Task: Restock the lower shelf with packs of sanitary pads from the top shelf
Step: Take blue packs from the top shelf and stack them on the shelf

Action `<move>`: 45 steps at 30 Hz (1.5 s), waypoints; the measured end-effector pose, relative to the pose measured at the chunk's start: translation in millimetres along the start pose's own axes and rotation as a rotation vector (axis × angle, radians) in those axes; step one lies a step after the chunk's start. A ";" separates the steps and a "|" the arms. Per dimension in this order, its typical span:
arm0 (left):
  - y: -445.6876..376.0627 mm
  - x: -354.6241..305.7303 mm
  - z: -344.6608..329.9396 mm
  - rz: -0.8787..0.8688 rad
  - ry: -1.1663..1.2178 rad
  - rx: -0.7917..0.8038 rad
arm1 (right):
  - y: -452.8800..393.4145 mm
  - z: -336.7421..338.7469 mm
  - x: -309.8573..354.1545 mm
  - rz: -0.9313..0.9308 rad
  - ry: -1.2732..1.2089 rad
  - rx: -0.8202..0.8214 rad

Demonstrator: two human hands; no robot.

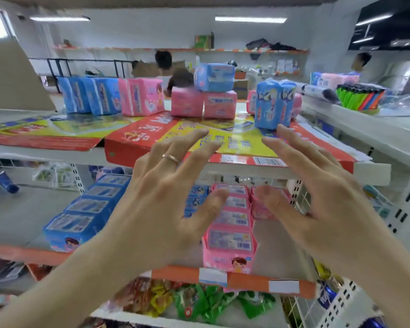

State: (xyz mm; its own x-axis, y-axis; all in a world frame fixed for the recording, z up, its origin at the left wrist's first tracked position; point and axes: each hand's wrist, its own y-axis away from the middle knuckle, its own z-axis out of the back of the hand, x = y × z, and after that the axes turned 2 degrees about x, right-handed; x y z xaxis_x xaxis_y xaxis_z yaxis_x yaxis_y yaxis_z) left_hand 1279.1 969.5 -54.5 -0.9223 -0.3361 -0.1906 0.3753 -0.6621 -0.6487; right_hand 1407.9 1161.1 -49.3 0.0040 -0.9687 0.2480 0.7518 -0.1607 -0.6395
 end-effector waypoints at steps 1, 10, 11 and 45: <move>-9.3 6.6 2.2 -0.033 -0.020 0.004 | -8.3 -1.9 1.0 -0.004 0.013 -0.020; -101.2 87.4 28.2 -0.285 -0.127 0.104 | -85.3 -19.6 6.9 -0.070 0.188 -0.091; -111.7 96.2 30.6 -0.278 -0.102 0.112 | -94.7 -22.4 4.2 -0.083 0.215 -0.083; -197.1 115.5 -34.8 -0.259 -0.192 0.361 | -271.0 -28.0 -162.8 -0.131 0.949 0.592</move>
State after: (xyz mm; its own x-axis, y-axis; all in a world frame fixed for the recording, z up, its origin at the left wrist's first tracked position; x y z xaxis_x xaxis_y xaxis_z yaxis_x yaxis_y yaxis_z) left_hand 1095.3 1084.5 25.7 -0.9688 -0.2246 0.1043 0.1751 -0.9190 -0.3532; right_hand 1185.1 1357.1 63.3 -0.4118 -0.7431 -0.5275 0.9050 -0.4016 -0.1407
